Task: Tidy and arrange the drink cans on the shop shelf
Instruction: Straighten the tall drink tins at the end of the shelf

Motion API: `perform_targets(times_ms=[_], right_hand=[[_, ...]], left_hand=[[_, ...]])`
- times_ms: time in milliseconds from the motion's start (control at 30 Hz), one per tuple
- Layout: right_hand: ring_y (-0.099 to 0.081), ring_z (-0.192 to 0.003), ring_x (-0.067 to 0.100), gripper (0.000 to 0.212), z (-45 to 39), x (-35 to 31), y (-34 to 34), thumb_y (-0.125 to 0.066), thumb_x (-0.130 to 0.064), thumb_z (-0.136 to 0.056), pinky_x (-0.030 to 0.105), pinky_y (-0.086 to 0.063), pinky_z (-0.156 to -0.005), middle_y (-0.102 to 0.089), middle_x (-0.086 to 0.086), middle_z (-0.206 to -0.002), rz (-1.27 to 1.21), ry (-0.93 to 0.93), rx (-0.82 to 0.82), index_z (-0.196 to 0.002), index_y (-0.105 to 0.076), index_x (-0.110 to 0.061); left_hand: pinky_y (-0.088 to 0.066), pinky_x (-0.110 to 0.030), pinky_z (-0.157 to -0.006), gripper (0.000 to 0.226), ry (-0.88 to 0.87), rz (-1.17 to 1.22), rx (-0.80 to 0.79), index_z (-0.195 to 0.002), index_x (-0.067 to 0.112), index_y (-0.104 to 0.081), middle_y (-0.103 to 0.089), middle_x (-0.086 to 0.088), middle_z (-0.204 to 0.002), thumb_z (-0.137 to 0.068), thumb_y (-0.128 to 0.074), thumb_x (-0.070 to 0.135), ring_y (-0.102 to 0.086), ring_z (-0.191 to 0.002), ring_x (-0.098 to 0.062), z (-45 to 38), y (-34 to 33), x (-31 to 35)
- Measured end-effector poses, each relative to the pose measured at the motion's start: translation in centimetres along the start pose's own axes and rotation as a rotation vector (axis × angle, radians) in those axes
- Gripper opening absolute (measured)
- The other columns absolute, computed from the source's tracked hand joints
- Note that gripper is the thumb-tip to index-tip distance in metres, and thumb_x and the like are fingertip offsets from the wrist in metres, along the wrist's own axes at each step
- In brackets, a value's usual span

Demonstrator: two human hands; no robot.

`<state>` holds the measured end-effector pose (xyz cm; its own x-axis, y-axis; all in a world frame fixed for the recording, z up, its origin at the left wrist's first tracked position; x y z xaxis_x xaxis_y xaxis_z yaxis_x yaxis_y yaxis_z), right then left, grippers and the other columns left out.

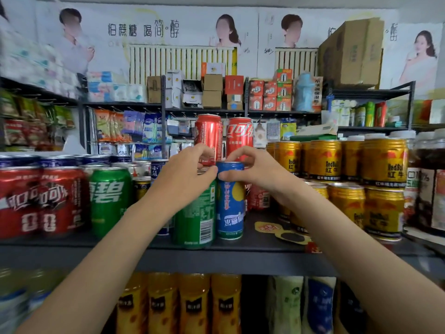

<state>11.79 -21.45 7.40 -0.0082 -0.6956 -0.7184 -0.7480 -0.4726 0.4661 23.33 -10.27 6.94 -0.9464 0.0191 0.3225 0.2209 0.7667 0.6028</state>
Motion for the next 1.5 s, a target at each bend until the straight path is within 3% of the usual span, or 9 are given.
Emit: perform_targets(times_ms=[233,467,700,833,967,1100,1167,1267,1500], right_hand=[[-0.061,-0.09,0.019,0.045,0.4,-0.2,0.7,-0.078,-0.037,-0.068,0.036,-0.054,-0.08,-0.061,0.002,-0.098,0.385,-0.006,0.138,-0.095,-0.051,-0.015],[-0.063,-0.093,0.017,0.041,1.2,0.8,-0.1,-0.076,-0.024,-0.073,0.027,-0.054,-0.075,-0.063,0.002,-0.1,0.121,-0.033,0.112,-0.105,-0.051,-0.016],[-0.063,-0.087,0.016,0.046,1.3,0.6,-0.3,-0.08,-0.028,-0.067,0.033,-0.056,-0.074,-0.064,0.001,-0.097,0.186,0.03,0.216,-0.102,-0.053,-0.016],[-0.059,-0.08,0.005,0.042,1.4,-2.6,1.4,-0.077,-0.024,-0.071,0.019,-0.049,-0.062,-0.058,-0.009,-0.091,0.099,0.139,0.38,-0.104,-0.05,-0.02],[-0.06,-0.082,0.004,0.048,0.8,-9.3,2.1,-0.073,-0.023,-0.075,0.018,-0.049,-0.065,-0.059,-0.007,-0.097,-0.104,0.304,0.569,-0.116,-0.048,-0.019],[-0.065,-0.087,0.013,0.05,-1.3,-15.5,-1.5,-0.073,-0.025,-0.078,0.025,-0.057,-0.067,-0.059,0.005,-0.11,-0.259,0.406,0.52,-0.119,-0.045,-0.013],[-0.066,-0.091,0.022,0.039,-2.9,-17.1,-4.9,-0.073,-0.025,-0.078,0.044,-0.057,-0.077,-0.06,0.008,-0.108,-0.343,0.393,0.474,-0.105,-0.046,-0.017],[-0.065,-0.093,0.024,0.038,-5.2,-17.9,-11.2,-0.071,-0.025,-0.08,0.041,-0.057,-0.079,-0.059,0.008,-0.106,-0.462,0.3,0.385,-0.104,-0.042,-0.018],[-0.063,-0.084,0.018,0.049,-11.1,-19.9,-24.3,-0.072,-0.025,-0.079,0.028,-0.056,-0.063,-0.06,0.011,-0.105,-0.566,0.065,0.136,-0.114,-0.042,-0.007]], left_hand=[[-0.04,-0.022,-0.08,0.023,-0.021,0.026,-0.117,-0.106,0.02,-0.06,-0.059,0.009,-0.104,-0.094,-0.045,0.033,-0.053,-0.096,-0.007,0.2,-0.3,-0.8],[-0.043,-0.026,-0.082,0.024,-0.021,0.04,-0.079,-0.104,0.018,-0.062,-0.061,0.007,-0.104,-0.094,-0.045,0.032,-0.054,-0.095,-0.009,0.5,-0.4,-0.6],[-0.038,-0.021,-0.08,0.02,-0.025,0.039,-0.046,-0.103,0.019,-0.061,-0.062,0.006,-0.107,-0.094,-0.046,0.029,-0.052,-0.094,-0.005,0.7,-0.5,-0.4],[-0.033,-0.016,-0.086,0.023,-0.131,0.076,0.128,-0.113,0.019,-0.056,-0.056,0.01,-0.114,-0.092,-0.049,0.026,-0.046,-0.102,0.0,1.2,0.0,0.3],[-0.031,-0.015,-0.092,0.04,-0.195,0.286,0.135,-0.129,0.02,-0.042,-0.048,0.01,-0.129,-0.092,-0.05,0.033,-0.039,-0.109,0.006,1.5,1.5,1.1],[-0.045,-0.012,-0.078,0.038,-0.128,0.766,0.148,-0.125,0.027,-0.033,-0.054,0.009,-0.114,-0.091,-0.052,0.028,-0.057,-0.094,0.006,1.4,5.3,-0.9],[-0.05,-0.019,-0.083,0.035,-0.036,1.054,0.175,-0.121,0.029,-0.033,-0.057,0.002,-0.113,-0.092,-0.052,0.025,-0.064,-0.095,-0.005,1.5,7.7,-3.5],[-0.053,-0.027,-0.087,0.03,0.057,1.329,0.23,-0.119,0.02,-0.04,-0.056,-0.008,-0.118,-0.092,-0.052,0.019,-0.065,-0.1,-0.022,2.4,11.9,-9.3],[-0.055,-0.031,-0.084,0.029,0.084,1.18,0.254,-0.12,0.016,-0.045,-0.055,-0.01,-0.117,-0.092,-0.05,0.015,-0.063,-0.103,-0.026,3.4,23.4,-23.8]])
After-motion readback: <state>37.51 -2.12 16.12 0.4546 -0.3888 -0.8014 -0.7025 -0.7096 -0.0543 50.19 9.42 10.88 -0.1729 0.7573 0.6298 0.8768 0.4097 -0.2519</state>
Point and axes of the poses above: each hand's wrist, its own z-axis away from the middle knuckle, its own y-axis out of the back of the hand, x = y × z, the point moved 1 cm from there along -z, towards the middle knuckle
